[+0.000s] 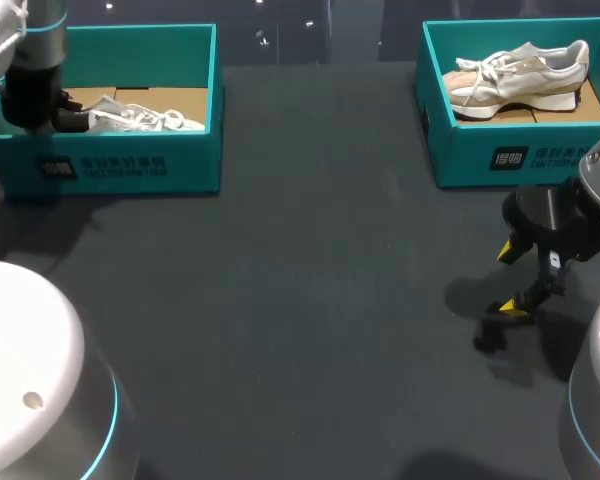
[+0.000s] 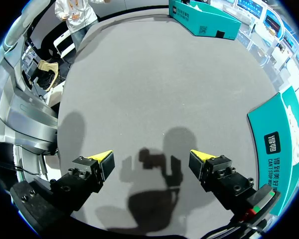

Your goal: Take the shoe out of the shoebox, open the shoe tongue, remove and reinsert the insole, then place the shoe into the shoebox

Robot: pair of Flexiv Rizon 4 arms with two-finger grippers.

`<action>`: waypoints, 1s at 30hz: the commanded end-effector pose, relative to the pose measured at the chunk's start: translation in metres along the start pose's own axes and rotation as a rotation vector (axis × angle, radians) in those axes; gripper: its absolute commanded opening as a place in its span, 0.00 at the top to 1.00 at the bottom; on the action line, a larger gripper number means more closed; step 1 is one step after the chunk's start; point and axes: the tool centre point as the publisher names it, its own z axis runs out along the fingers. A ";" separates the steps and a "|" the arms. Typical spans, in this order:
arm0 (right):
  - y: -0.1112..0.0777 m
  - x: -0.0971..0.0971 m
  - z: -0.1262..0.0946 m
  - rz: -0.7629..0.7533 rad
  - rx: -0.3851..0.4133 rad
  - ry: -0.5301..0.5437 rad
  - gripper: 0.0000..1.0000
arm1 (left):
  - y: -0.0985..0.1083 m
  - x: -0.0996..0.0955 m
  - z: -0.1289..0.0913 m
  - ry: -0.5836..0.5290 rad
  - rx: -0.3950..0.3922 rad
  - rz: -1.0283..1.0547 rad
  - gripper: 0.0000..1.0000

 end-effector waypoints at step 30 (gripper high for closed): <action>0.000 0.001 0.000 0.000 0.001 -0.002 0.00 | -0.001 0.015 -0.088 -0.183 -0.019 -0.028 0.00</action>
